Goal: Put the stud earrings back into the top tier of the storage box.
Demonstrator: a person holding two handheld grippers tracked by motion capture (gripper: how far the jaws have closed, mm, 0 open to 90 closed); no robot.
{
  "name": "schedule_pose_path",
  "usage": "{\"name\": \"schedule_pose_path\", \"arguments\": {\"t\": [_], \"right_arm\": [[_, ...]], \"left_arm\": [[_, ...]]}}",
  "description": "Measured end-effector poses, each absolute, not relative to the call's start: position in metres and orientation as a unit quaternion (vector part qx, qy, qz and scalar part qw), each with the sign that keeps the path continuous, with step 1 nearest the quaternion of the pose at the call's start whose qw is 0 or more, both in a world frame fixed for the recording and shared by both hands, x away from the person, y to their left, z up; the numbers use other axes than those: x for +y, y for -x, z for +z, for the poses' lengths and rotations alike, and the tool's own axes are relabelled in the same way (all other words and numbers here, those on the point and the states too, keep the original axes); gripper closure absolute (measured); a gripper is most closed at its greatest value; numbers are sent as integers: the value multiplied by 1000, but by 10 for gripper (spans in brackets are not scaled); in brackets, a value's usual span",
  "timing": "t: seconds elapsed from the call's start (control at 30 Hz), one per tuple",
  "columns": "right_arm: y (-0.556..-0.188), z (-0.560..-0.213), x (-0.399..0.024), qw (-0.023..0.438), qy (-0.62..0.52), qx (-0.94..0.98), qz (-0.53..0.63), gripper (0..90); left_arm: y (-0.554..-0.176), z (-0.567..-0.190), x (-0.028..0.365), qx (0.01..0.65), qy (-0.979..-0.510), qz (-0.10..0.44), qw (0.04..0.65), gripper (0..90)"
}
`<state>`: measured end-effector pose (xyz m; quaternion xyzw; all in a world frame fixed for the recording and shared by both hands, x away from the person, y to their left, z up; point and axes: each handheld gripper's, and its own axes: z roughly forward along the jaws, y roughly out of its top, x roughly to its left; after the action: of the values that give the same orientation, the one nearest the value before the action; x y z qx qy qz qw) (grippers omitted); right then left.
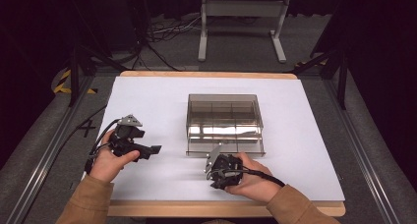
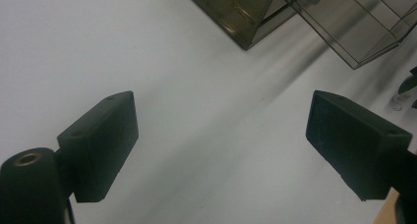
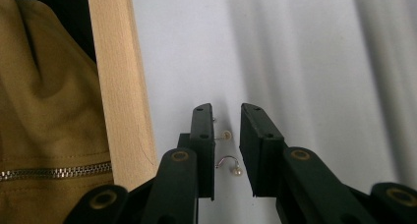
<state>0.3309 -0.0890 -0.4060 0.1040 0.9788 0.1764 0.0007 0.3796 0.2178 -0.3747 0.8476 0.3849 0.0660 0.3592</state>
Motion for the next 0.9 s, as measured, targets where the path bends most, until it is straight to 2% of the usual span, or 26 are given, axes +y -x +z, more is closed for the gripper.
{"name": "schedule_pose_path", "arguments": {"t": [0.53, 0.9], "right_arm": [[-334, -416, -87, -10, -108, 981, 160, 775], [-331, -416, -85, -1, -101, 983, 152, 837]], "left_arm": [[-380, -374, 218, 385, -847, 65, 360, 129], [-380, -375, 218, 385, -848, 64, 359, 129]]}}
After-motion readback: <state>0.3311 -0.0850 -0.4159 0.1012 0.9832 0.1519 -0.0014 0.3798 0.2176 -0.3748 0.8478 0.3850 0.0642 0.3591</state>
